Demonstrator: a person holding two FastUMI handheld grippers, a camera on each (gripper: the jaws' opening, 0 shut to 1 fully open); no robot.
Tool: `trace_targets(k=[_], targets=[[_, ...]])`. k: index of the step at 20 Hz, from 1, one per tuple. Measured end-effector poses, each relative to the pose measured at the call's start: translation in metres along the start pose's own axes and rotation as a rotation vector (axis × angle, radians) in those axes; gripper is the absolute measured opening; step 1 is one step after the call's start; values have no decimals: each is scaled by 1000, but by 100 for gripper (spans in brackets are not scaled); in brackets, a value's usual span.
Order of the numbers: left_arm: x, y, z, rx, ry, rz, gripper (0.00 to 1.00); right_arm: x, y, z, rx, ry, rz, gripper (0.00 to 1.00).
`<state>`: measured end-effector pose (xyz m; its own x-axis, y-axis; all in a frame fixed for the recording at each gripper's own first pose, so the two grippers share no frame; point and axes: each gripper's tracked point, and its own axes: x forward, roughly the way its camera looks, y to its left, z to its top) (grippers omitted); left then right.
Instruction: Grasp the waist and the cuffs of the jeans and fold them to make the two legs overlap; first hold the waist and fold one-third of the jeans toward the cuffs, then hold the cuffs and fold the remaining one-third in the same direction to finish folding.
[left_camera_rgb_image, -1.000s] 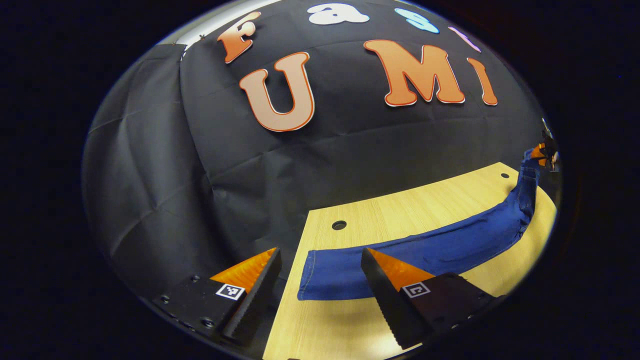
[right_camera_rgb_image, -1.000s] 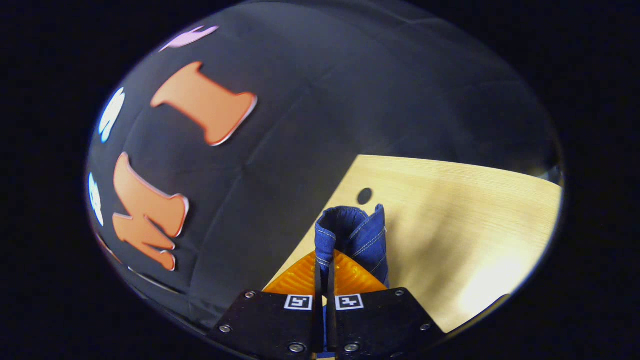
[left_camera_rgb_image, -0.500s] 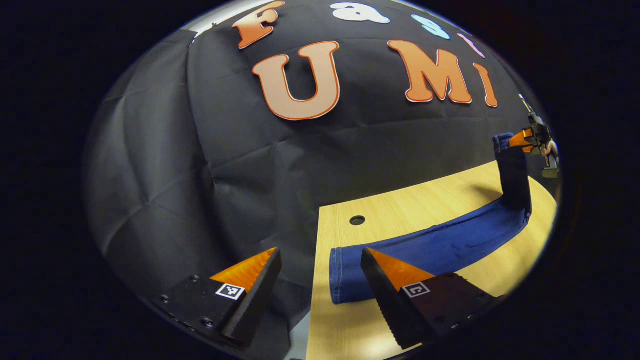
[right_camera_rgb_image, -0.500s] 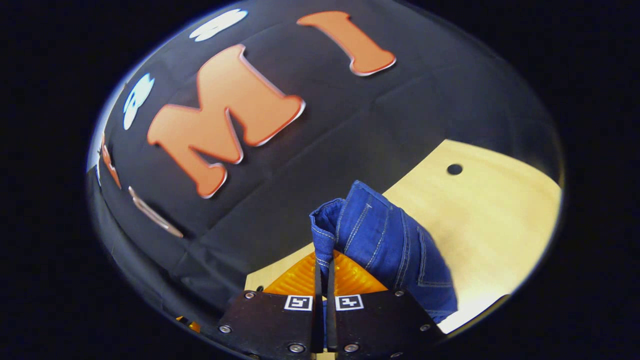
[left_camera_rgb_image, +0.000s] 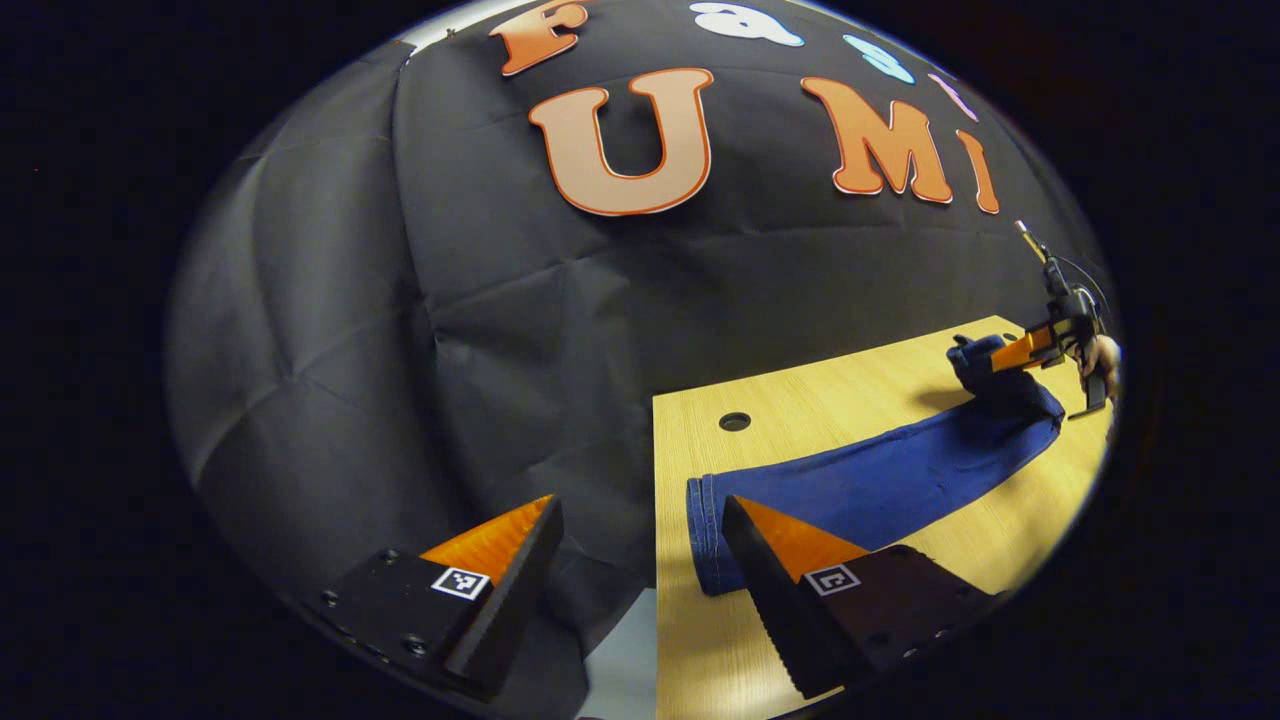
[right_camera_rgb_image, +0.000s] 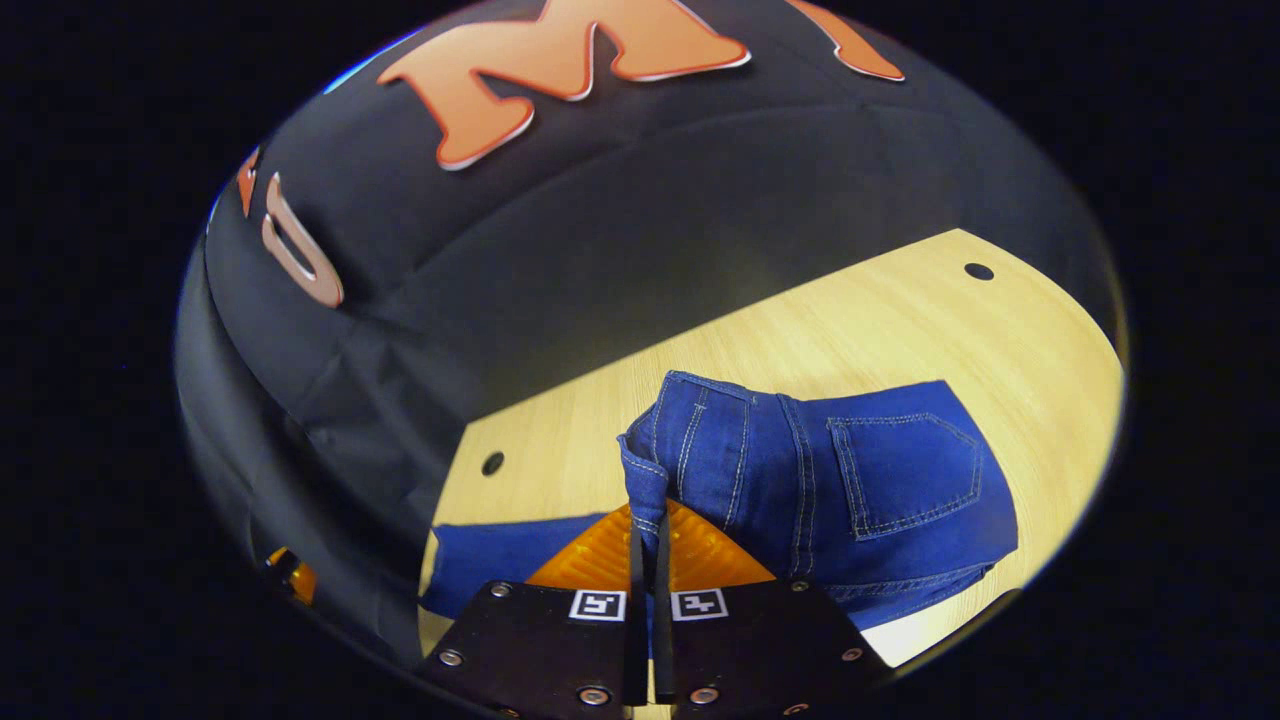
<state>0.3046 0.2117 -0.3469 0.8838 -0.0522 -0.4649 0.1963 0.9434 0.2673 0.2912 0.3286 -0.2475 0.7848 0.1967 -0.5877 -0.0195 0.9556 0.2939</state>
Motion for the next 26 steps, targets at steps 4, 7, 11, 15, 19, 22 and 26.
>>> trace_targets(k=[4, 7, 11, 15, 19, 22, 26], targets=[[6, 1, -15, -29, 25, -9, 98, 14, -5, -47, -113, 96, -45, 2], [12, 3, -23, -56, 41, -12, 98, 21, -10, -63, -181, 142, -112, 3], [15, 4, -29, -78, 57, -14, 99, 25, -10, -71, -294, 150, -123, 5], [22, 1, -42, -124, 84, -36, 99, 23, 14, -89, -315, 196, -13, 41], [25, -7, -61, -213, 120, -56, 99, 15, 36, -92, -299, 180, 26, 99], [27, -14, -76, -330, 161, -83, 99, 10, 39, -86, -264, 179, 44, 98], [31, -29, -93, -576, 221, -159, 98, -10, 47, -68, -201, 167, 93, 98]])
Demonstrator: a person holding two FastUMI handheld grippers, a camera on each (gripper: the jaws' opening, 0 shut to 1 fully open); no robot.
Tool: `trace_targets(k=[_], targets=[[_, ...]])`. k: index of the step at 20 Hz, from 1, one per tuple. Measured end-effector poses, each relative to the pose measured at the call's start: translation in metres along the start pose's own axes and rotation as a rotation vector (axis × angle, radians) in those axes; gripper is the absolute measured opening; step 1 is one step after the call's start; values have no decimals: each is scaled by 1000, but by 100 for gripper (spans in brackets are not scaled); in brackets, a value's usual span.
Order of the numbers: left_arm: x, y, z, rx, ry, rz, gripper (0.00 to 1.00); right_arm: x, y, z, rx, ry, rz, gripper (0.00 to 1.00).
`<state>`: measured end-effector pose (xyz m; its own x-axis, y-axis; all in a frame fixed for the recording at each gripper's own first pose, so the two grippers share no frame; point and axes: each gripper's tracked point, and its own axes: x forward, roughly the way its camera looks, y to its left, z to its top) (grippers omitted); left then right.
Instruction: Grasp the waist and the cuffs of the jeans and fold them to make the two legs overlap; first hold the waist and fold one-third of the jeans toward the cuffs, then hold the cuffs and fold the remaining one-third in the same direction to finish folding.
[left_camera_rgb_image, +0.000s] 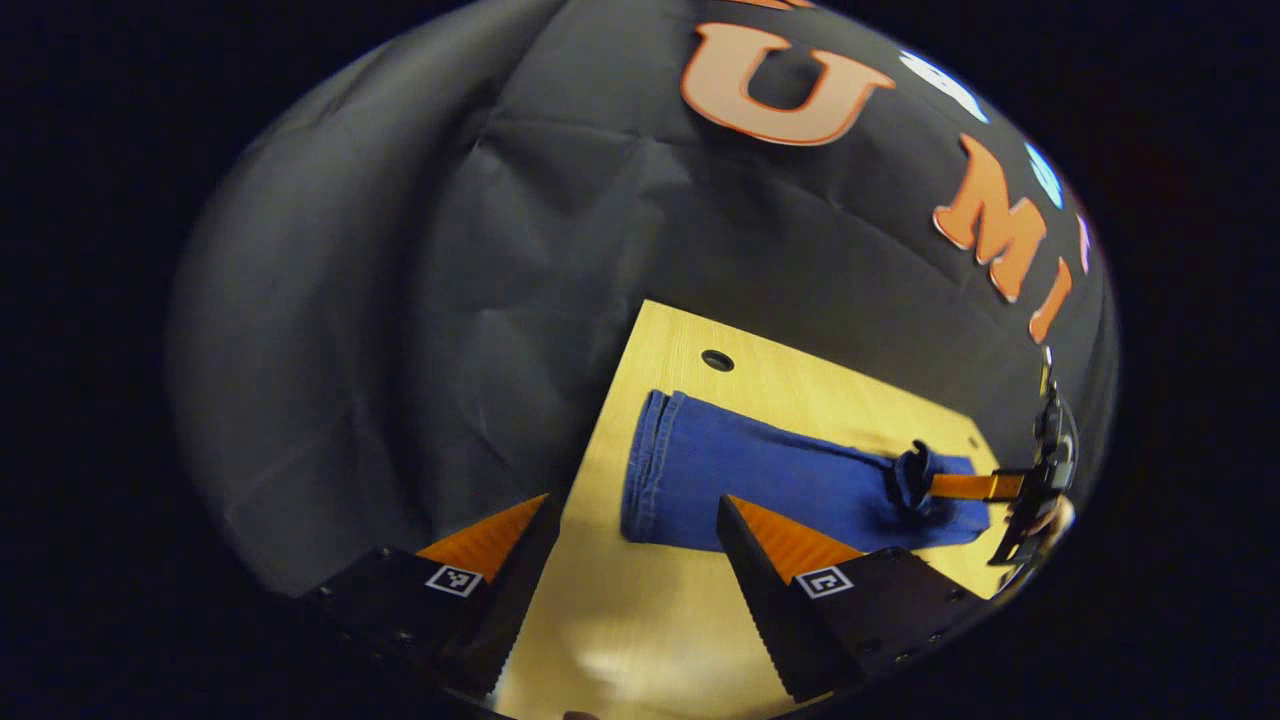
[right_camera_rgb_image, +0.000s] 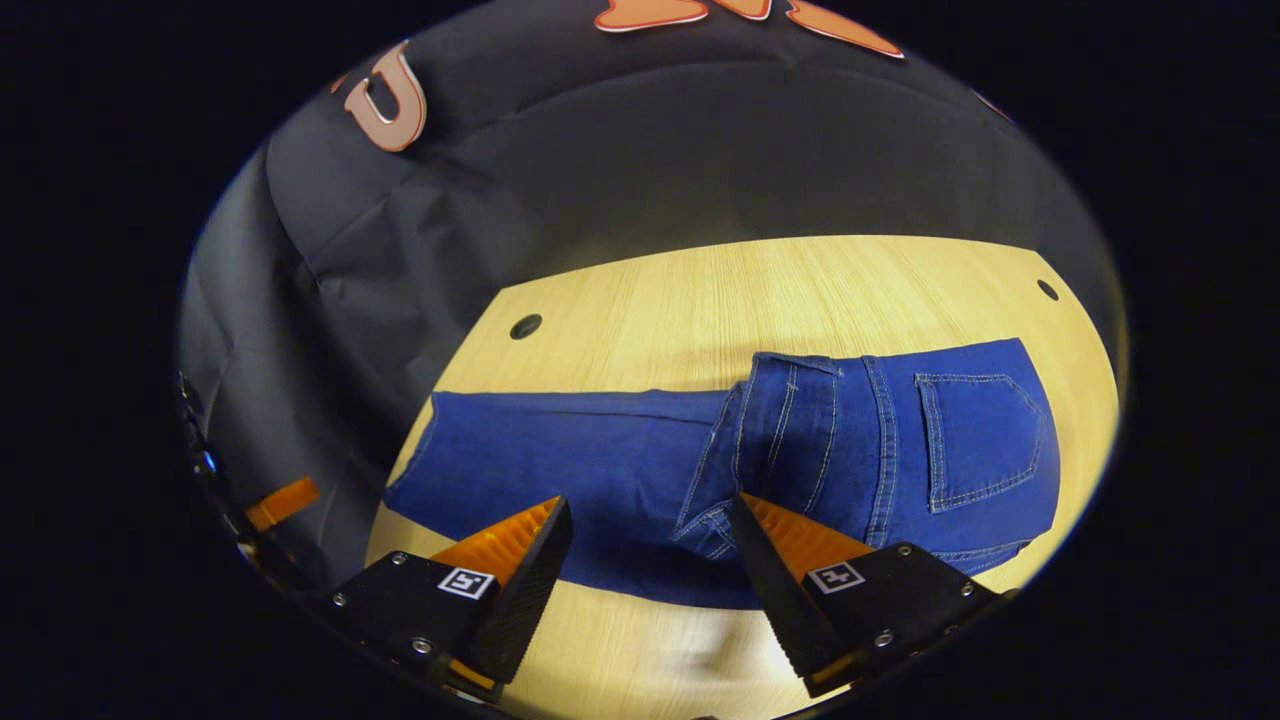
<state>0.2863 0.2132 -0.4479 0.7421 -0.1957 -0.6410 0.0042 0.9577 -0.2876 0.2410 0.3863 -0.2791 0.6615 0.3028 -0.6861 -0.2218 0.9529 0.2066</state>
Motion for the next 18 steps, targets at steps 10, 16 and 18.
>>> trace_targets(k=[10, 16, 18], targets=[[5, -1, -24, -569, 70, -85, 98, -30, -20, 33, 174, -31, 62, 98], [48, -2, -41, -642, 102, -38, 98, -33, -48, 31, 251, 1, 45, 98], [57, -2, -46, -694, 113, -38, 98, -34, -51, 32, 277, 8, 51, 98]])
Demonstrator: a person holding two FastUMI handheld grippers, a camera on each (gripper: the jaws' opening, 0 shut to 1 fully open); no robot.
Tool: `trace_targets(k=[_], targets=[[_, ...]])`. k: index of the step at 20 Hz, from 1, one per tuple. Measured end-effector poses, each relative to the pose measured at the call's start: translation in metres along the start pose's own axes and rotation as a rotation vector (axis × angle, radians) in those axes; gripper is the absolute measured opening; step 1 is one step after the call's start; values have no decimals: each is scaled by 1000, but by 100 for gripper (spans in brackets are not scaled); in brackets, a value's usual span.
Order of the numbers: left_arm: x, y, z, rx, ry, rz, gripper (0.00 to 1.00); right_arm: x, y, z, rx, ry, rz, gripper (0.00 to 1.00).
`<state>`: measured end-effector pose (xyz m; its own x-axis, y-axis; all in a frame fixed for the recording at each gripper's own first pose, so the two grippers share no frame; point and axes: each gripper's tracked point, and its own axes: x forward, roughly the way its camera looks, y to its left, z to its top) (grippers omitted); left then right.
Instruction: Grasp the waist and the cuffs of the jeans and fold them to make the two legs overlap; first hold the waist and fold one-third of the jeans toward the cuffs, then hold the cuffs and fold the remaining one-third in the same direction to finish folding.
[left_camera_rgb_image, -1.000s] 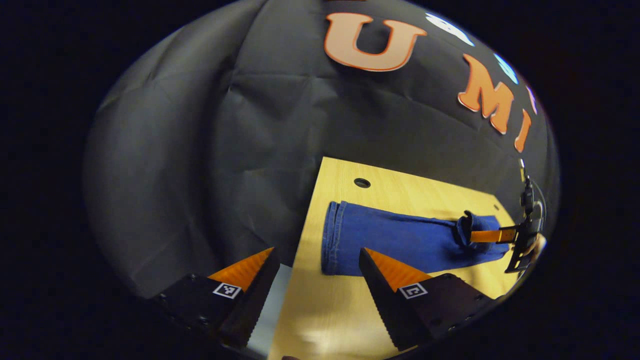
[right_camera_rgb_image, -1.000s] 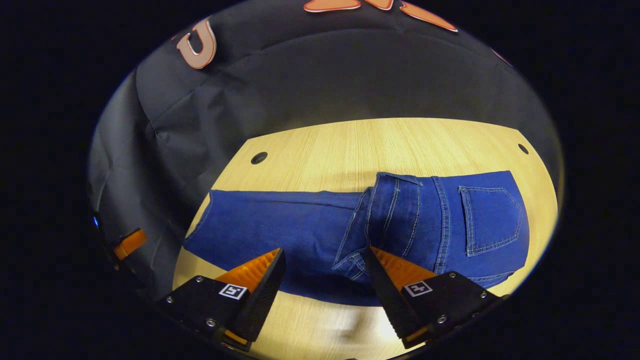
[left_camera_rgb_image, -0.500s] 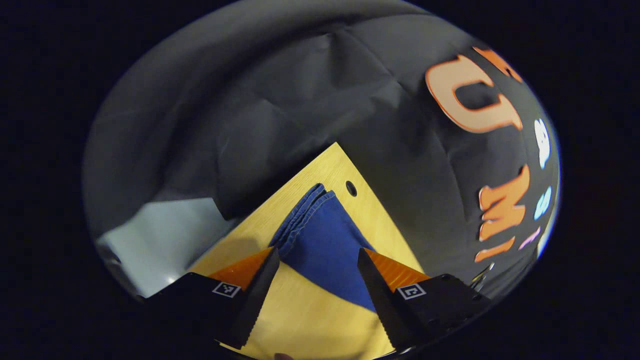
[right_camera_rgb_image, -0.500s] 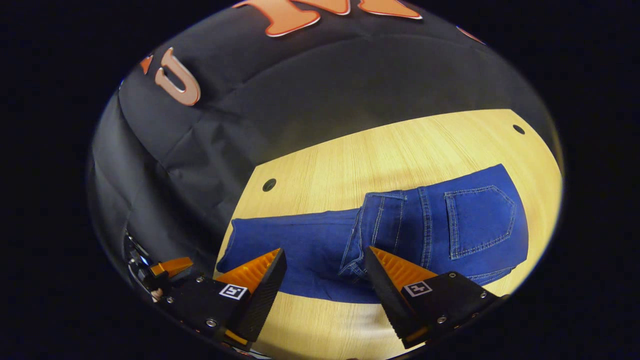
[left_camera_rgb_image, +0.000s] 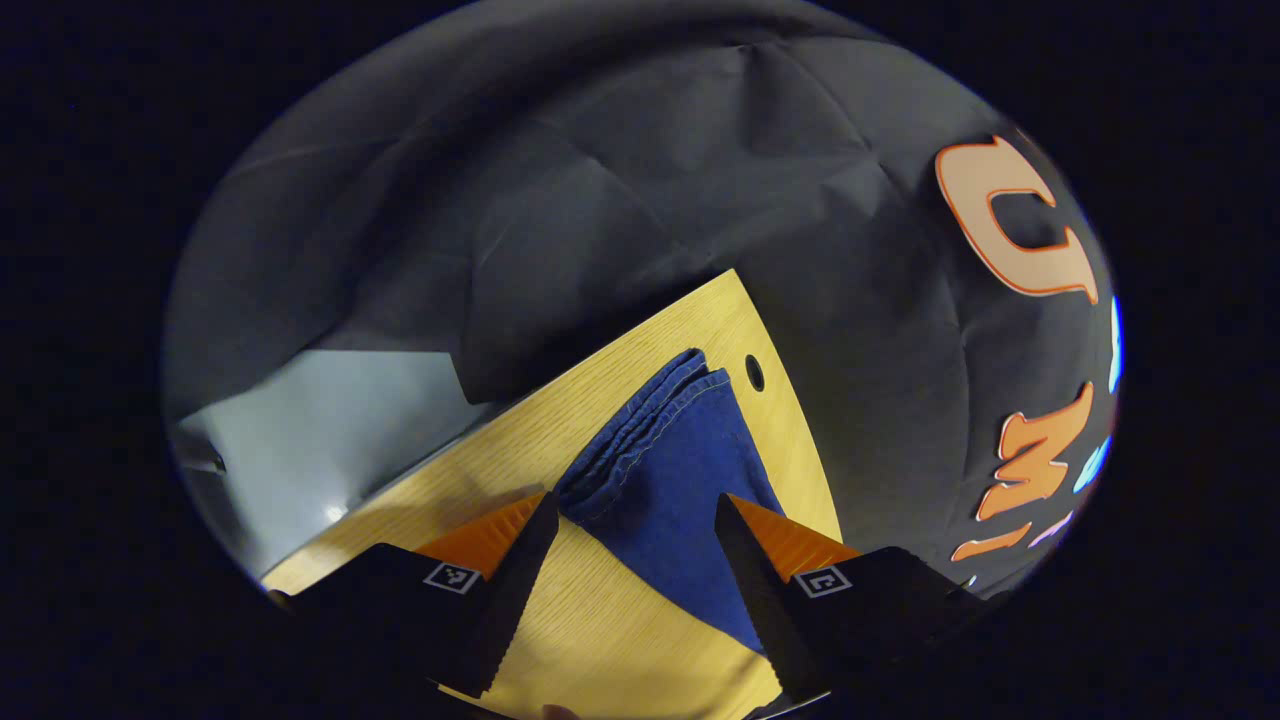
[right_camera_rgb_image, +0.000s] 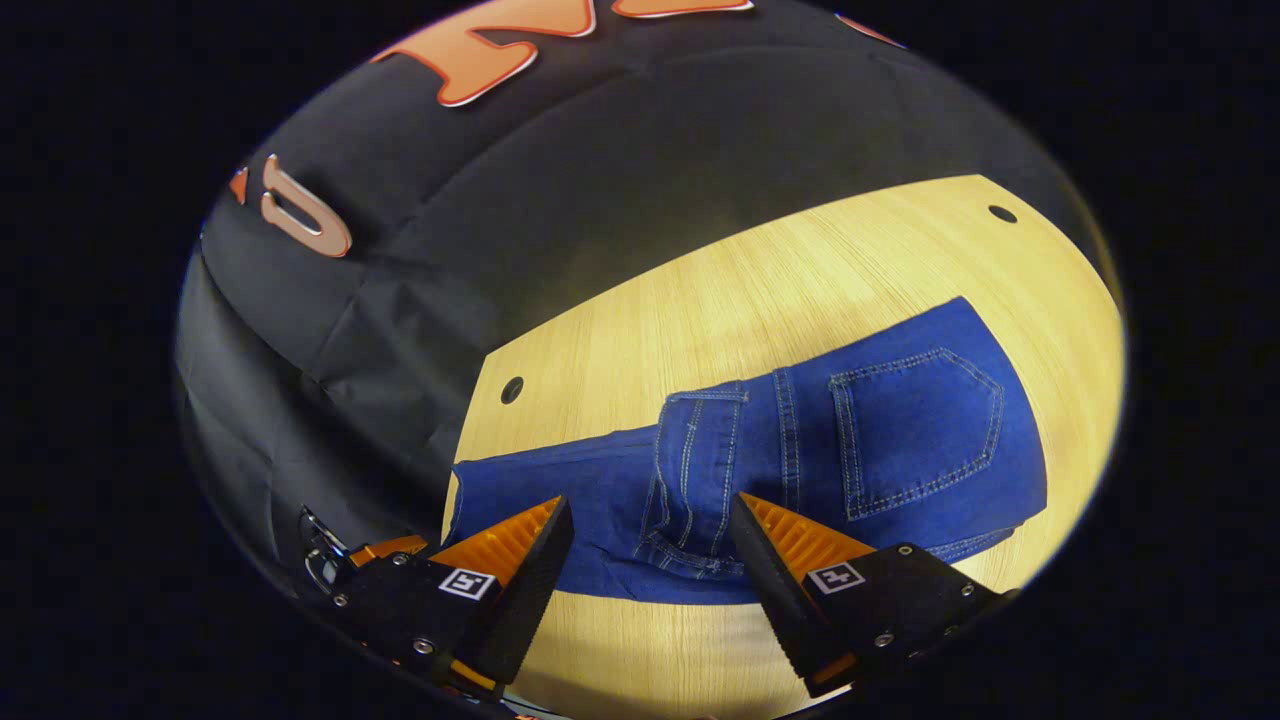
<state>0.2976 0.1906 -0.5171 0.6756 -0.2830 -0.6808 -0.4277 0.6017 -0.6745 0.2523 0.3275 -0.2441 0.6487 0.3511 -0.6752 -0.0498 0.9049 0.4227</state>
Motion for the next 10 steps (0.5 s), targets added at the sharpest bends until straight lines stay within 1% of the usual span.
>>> trace_targets(k=[2, 4, 7, 10], targets=[[9, -5, 4, -21, -41, -18, 96, -1, 1, 4, 15, -3, 13, 98], [19, -10, 9, -14, -59, -27, 95, -3, 2, 7, 43, 0, 31, 98], [40, -28, 12, -2, -71, -47, 94, -3, -1, 12, 68, -6, 32, 98], [71, -50, 23, -81, -105, -91, 89, -1, -7, 16, 73, -5, 22, 98]])
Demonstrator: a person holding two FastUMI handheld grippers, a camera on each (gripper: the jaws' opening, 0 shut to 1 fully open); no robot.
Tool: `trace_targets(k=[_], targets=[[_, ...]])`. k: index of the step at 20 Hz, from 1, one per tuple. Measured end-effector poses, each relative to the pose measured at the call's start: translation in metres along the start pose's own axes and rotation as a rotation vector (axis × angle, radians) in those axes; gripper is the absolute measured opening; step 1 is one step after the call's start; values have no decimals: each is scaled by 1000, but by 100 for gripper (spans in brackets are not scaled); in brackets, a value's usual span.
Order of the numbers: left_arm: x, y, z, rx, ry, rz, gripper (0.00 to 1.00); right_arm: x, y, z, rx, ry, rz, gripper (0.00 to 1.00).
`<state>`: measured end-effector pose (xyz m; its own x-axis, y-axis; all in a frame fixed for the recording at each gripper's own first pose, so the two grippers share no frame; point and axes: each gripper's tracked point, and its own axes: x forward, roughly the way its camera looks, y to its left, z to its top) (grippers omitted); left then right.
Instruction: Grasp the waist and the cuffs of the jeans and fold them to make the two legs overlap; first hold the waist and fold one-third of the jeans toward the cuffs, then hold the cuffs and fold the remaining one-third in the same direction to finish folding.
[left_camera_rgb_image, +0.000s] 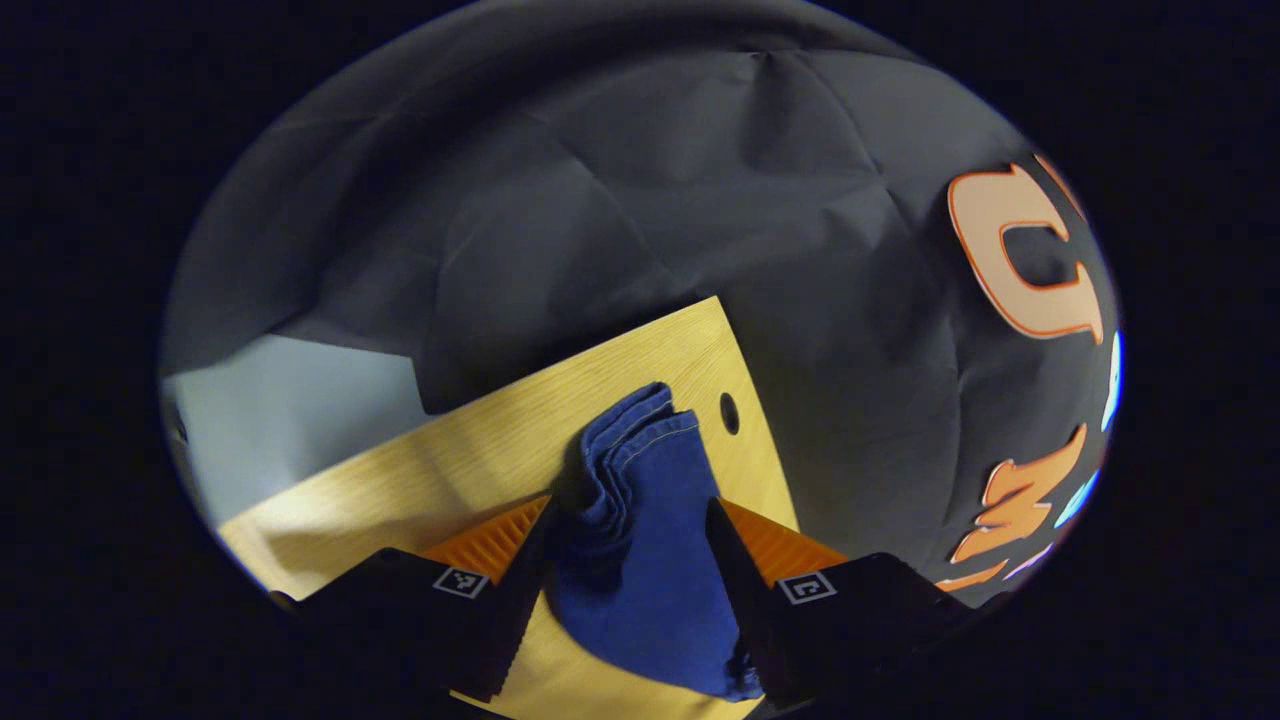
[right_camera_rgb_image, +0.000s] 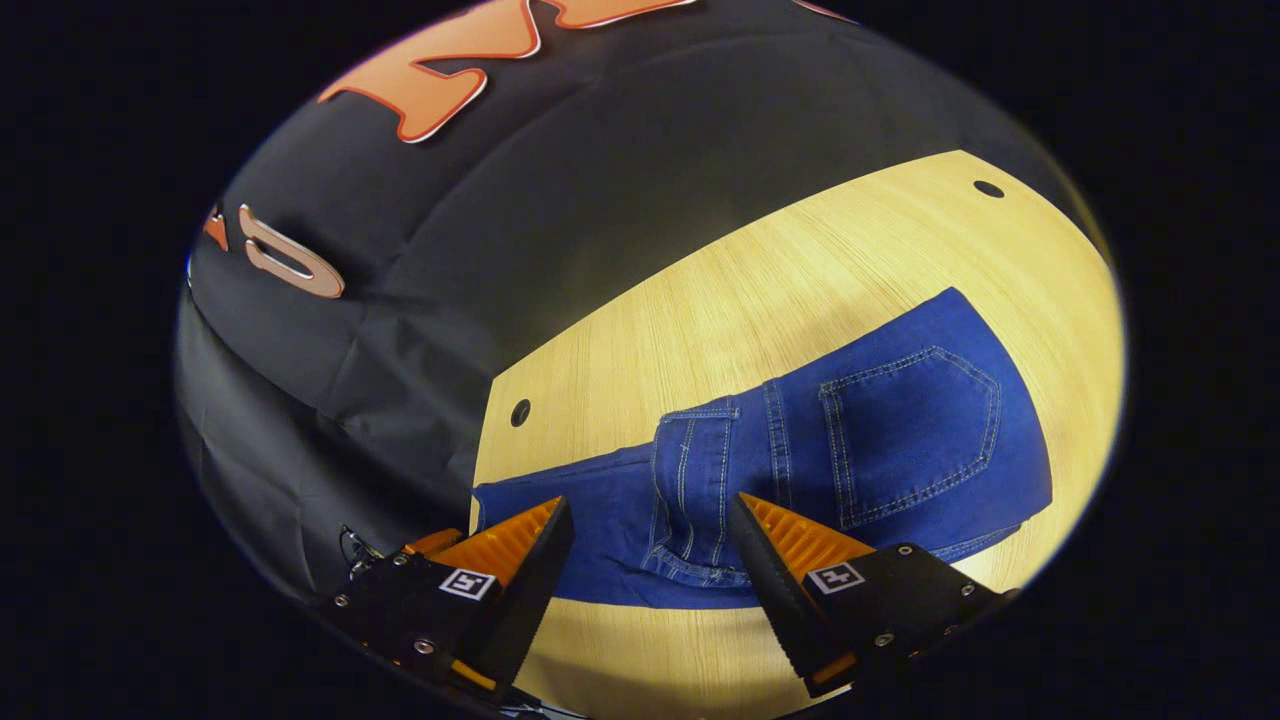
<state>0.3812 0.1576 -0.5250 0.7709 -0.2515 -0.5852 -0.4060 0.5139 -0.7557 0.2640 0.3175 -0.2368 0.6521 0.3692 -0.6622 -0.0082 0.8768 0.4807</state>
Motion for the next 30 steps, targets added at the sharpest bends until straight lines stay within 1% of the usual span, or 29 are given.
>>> trace_targets(k=[1, 2, 4, 5, 6, 9, 12, 15, 18, 21, 22, 23, 24, 27, 28, 29, 30], targets=[[8, 3, -9, 10, 12, 16, 88, 0, -5, 1, -4, -2, -8, 98], [13, 16, -14, 60, 24, 95, 68, 0, -10, 2, -7, -2, -16, 97], [13, 18, -13, 141, 23, 132, 27, -1, -17, 5, -3, 0, -23, 97], [9, 21, -15, 198, 29, 171, 27, -1, -20, 5, 2, -2, -25, 97], [10, 21, -17, 234, 44, 181, 17, -1, -23, 6, 5, -4, -26, 97], [-1, 1, -10, 316, 18, 173, 17, -4, -29, 11, 14, -13, -22, 97], [-6, -31, -12, 417, 6, 158, 17, -10, -34, 17, 6, -31, -20, 97], [-21, -66, -14, 488, -7, 119, 17, -18, -38, 27, 3, -56, -9, 97], [-47, -121, -20, 591, -49, 82, 17, -29, -47, 39, 7, -77, 6, 97], [-68, -183, -37, 697, -87, 53, 17, -45, -59, 55, 15, -105, 20, 98], [-76, -202, -42, 727, -92, 42, 14, -52, -66, 61, 18, -113, 23, 97], [-83, -223, -53, 762, -103, 32, 17, -60, -73, 67, 18, -120, 26, 97], [-88, -243, -64, 798, -110, 17, 17, -67, -80, 72, 15, -128, 28, 97], [-96, -305, -114, 914, -115, -30, 17, -92, -102, 90, 2, -159, 23, 97], [-98, -322, -132, 952, -111, -46, 19, -101, -110, 97, 1, -171, 23, 97], [-100, -338, -151, 985, -105, -67, 16, -111, -119, 103, 1, -182, 24, 97], [-99, -354, -171, 1017, -97, -87, 17, -119, -128, 107, 2, -194, 22, 97]])
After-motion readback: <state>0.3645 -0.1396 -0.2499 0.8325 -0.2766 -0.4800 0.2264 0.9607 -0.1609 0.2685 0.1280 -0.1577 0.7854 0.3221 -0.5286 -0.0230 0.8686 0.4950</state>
